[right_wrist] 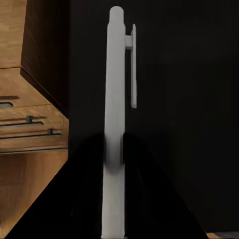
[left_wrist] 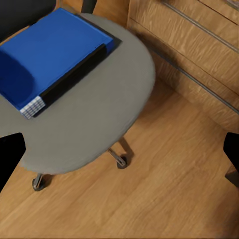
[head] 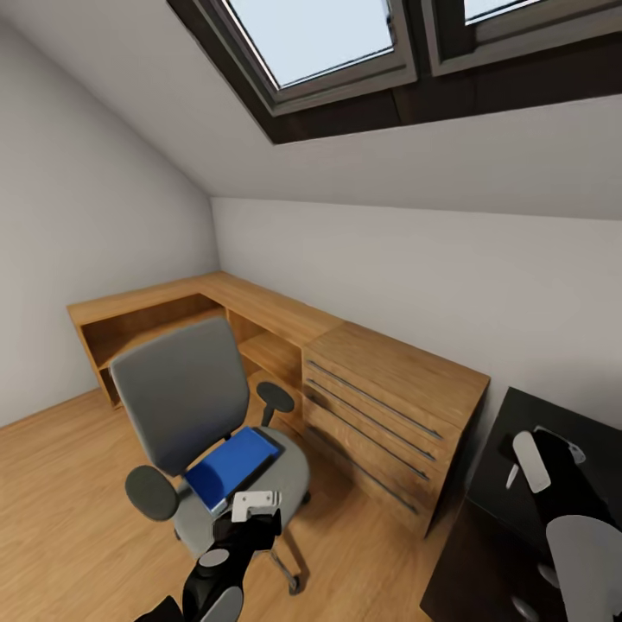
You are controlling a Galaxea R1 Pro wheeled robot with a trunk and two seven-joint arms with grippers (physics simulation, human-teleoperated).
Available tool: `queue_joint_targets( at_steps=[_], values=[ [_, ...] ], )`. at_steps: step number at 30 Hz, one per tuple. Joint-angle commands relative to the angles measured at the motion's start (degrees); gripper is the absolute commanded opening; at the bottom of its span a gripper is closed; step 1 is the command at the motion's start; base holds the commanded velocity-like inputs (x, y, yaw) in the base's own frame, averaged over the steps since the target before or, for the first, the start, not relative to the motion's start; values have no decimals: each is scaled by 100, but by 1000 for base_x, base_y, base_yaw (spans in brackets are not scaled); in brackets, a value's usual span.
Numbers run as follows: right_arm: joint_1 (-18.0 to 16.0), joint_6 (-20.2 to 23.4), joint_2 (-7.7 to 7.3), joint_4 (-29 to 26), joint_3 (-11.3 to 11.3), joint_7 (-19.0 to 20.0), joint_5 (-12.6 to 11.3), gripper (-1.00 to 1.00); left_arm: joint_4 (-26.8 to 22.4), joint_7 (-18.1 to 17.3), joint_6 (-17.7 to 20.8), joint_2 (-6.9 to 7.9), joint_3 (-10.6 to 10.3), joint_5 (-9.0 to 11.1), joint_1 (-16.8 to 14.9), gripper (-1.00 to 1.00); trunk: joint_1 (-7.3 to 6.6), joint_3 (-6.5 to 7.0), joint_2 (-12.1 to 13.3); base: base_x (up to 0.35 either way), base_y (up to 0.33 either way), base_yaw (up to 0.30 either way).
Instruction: In the bedroom, organize the workspace by keeping the computer under the desk, ensuring the monitor is on the desk, placing the keyboard on the desk next to the monitor, placing the mouse on the desk next to the keyboard, moving the folder from the swivel chair onto the desk next to the mouse, stacking the notebook on top of the folder with the pen on top of the notebook, and positioning the swivel chair next to the desk.
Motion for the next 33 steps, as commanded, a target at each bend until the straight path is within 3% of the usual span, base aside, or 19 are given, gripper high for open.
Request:
queue_joint_targets(
  at_steps=[1, 7, 14, 20, 33],
  values=[
    [-3, 1, -1, -7, 7, -42, -68, -100, -8, 49, 14, 5, -40, 33, -9, 100, 4, -7, -4, 308, -80, 0],
    [-7, -239, -38, 204, 58, 162, -71, -100, -8, 53, 18, 2, -119, 34, -9, 100, 4, -7, -4, 238, -69, 0],
    [-61, -279, -450, 1106, 65, 394, -86, -100, -133, 59, 19, -29, -174, 39, -9, 100, 4, -7, -4, 27, -9, 0],
    [-231, -271, -609, 1523, 67, 406, -79, -100, -236, 65, 19, -41, -186, 44, -9, 100, 4, -7, -4, 1, 0, 0],
    [-258, -296, -676, 1599, 75, 407, -77, -100, -331, 80, 19, -41, -180, 44, -9, 100, 267, -223, -486, 0, 0, 0]
  ],
)
